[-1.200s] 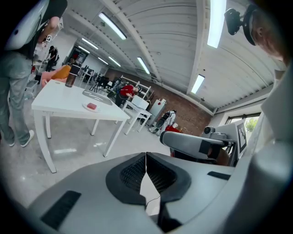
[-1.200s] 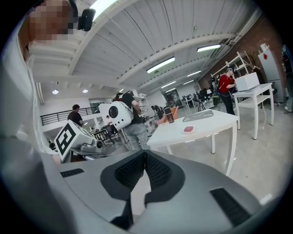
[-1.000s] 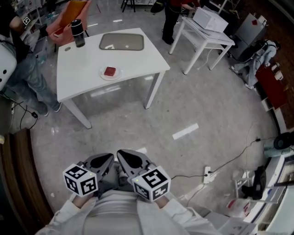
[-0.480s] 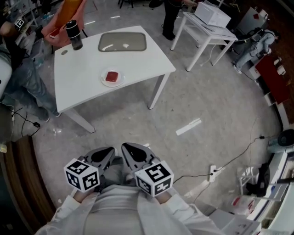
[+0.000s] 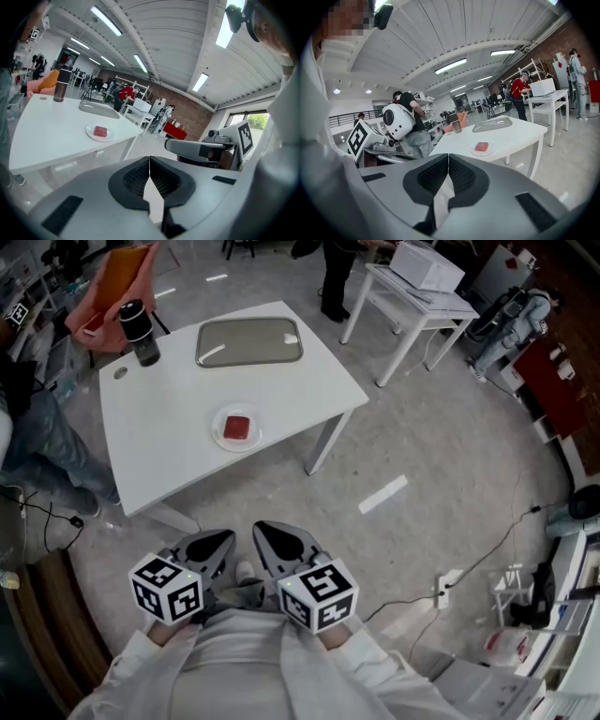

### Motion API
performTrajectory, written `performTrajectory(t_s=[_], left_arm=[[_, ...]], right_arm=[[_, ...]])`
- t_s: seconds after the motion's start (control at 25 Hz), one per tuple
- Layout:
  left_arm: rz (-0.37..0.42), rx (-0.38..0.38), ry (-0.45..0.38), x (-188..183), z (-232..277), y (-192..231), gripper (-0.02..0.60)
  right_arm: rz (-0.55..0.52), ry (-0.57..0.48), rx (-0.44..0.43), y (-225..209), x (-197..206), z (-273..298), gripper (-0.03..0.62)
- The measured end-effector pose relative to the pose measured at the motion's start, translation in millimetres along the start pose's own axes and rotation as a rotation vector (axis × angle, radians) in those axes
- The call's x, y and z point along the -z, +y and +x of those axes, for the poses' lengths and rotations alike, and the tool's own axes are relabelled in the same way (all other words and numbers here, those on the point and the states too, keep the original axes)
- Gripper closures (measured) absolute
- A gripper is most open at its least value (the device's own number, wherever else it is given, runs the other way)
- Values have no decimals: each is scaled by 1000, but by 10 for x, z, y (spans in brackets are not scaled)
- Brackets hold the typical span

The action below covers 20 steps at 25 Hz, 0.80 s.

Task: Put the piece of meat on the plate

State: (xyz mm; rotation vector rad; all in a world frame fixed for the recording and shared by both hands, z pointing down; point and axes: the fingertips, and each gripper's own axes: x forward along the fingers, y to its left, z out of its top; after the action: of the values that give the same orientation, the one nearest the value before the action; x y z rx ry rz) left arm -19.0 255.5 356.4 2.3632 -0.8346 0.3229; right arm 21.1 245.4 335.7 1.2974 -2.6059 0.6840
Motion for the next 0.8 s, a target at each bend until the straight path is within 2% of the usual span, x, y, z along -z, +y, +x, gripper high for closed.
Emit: performTrajectory(t_s=[0.4, 0.8], left_arm=[[-28, 70, 61, -166, 146, 393, 571], [-52, 52, 40, -355, 331, 661, 571]], right_arm=[[51, 34, 75, -153, -73, 412, 579], [70, 65, 45, -301, -119, 687, 579]])
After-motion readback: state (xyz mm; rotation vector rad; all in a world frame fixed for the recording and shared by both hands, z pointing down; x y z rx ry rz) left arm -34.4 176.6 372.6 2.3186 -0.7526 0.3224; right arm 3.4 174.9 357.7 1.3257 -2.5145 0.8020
